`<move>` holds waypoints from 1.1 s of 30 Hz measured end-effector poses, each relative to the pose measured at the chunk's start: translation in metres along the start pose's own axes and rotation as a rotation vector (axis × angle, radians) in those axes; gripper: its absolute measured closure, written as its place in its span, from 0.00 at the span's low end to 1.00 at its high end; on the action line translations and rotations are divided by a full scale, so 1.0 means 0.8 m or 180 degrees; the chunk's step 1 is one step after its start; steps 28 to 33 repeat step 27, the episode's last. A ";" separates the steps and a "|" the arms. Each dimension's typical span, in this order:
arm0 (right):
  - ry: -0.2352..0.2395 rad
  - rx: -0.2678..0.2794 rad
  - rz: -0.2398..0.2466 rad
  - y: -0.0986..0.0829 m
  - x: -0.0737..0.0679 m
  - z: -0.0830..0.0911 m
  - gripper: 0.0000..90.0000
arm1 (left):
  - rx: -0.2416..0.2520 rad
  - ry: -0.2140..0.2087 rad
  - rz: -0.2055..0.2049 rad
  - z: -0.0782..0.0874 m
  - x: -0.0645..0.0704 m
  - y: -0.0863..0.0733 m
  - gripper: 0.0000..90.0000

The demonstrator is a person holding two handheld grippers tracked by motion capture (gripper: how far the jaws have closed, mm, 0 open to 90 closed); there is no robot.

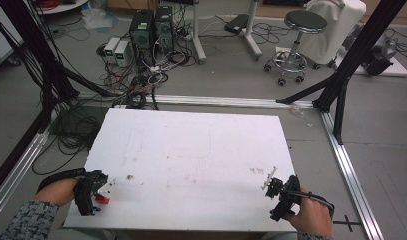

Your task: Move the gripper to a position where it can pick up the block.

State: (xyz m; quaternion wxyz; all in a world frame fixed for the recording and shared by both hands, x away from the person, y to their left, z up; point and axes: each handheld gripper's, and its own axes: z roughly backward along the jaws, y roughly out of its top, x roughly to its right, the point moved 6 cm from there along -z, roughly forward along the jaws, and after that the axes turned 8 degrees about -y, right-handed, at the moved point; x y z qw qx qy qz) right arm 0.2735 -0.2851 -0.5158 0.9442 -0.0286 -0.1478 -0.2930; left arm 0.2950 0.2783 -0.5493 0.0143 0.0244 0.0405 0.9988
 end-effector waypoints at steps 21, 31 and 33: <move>0.0016 -0.0008 0.0004 0.000 -0.001 -0.001 0.06 | -0.0154 -0.0140 -0.0101 -0.028 -0.010 -0.007 0.21; 0.0006 0.0002 0.0021 0.002 -0.001 -0.001 0.06 | -0.0144 -0.0129 -0.0092 -0.027 -0.010 -0.007 0.20; 0.0006 0.0002 0.0021 0.002 -0.001 -0.001 0.06 | -0.0144 -0.0129 -0.0092 -0.027 -0.010 -0.007 0.20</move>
